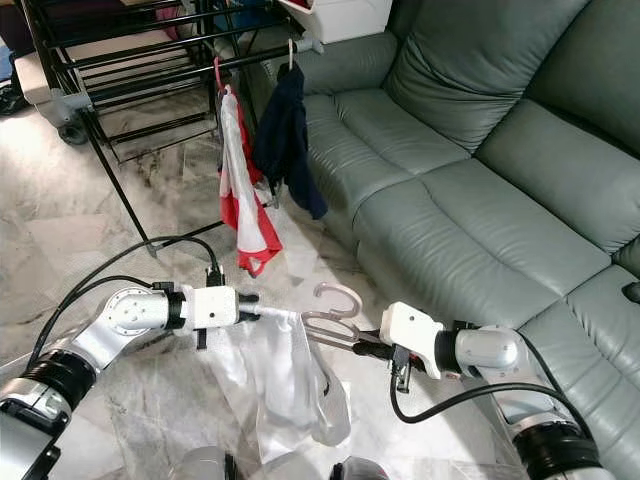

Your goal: Hang hanger

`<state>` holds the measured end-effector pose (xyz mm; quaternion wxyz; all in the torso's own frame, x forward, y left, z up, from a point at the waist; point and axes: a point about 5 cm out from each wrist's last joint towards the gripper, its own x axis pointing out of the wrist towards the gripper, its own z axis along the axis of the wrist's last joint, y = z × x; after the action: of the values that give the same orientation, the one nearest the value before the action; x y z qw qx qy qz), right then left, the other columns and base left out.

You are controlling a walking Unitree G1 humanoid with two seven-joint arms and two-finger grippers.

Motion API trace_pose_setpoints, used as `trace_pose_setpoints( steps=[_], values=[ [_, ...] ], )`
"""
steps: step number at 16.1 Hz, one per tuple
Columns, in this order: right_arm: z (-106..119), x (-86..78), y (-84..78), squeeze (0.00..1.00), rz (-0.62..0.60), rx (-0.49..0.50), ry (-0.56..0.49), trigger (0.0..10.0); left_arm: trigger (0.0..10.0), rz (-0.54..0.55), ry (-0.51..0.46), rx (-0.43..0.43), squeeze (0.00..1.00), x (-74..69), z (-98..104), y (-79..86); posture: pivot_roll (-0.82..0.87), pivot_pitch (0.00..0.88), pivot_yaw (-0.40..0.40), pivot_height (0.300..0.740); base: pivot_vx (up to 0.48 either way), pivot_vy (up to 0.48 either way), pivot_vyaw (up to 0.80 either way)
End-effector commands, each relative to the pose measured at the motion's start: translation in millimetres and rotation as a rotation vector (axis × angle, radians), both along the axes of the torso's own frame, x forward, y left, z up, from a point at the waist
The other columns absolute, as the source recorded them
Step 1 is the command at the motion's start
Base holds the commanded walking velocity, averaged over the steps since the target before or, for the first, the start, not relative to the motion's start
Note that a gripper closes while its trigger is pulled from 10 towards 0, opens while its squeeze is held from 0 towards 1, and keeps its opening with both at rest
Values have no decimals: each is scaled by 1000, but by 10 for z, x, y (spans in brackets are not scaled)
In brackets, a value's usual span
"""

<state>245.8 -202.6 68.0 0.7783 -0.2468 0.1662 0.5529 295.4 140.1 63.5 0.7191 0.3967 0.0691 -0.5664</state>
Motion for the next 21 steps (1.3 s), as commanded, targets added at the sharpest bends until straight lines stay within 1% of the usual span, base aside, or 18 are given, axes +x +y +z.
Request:
trace_pose_setpoints(
  steps=[1,4,5,7,8,10,11,12,13,14,15,16,17,18,19,20,21],
  values=[
    [117,48,48,0,33,27,-64,10000,0,-2,10,19,0,12,-14,-13,-16,10,-30,740,0,0,0],
    [107,50,56,0,38,15,-73,10000,0,-13,27,22,0,7,-31,-36,-18,9,-28,740,0,0,0],
    [101,50,56,0,42,5,-75,10000,0,-18,47,23,0,-1,-45,-42,-18,9,-28,740,0,0,0],
    [101,59,54,0,40,2,-73,10000,0,-8,58,8,0,4,-46,-45,-18,9,-28,740,0,0,0],
    [93,65,40,1000,36,3,-26,10000,0,11,67,-17,0,26,-26,-47,-17,18,-29,740,0,0,0],
    [99,86,22,1000,47,-35,-45,10000,0,39,80,-43,0,47,-18,-41,-17,18,-29,740,0,0,0],
    [149,198,-36,1000,28,-123,-150,10000,0,101,96,-56,0,66,-50,18,-18,21,-27,740,0,0,0],
    [220,281,-64,1000,4,-134,-201,10000,0,141,93,-45,0,78,-77,66,-18,21,-27,740,0,0,0],
    [364,383,-69,1000,-52,-72,-250,10000,0,221,111,-101,0,109,-82,99,-22,22,-26,740,0,0,0],
    [457,424,-70,1000,-79,-14,-250,10000,0,261,126,-131,0,128,-79,114,-22,22,-26,740,0,0,0],
    [552,462,-98,1000,-109,46,-225,10000,0,321,144,-182,0,156,-73,141,-22,22,-26,740,0,0,0],
    [591,457,-151,1000,-114,63,-172,10000,0,418,177,-270,0,200,-62,177,-26,23,-25,740,0,0,0],
    [621,482,-207,1000,-130,45,-185,10000,0,470,178,-281,0,226,-65,216,-26,23,-25,740,0,0,0],
    [657,525,-249,1000,-157,44,-215,10000,0,508,177,-288,0,244,-70,244,-26,23,-25,740,0,0,0],
    [731,608,-287,1000,-227,74,-278,10000,0,568,176,-314,0,272,-67,276,-33,24,-23,740,0,0,0],
    [795,691,-317,1000,-319,108,-353,10000,0,615,179,-362,0,306,-38,291,-33,24,-23,740,0,0,0],
    [809,720,-326,1000,-373,129,-383,10000,0,628,180,-412,0,336,10,278,-33,24,-23,740,0,0,0]
  ],
)
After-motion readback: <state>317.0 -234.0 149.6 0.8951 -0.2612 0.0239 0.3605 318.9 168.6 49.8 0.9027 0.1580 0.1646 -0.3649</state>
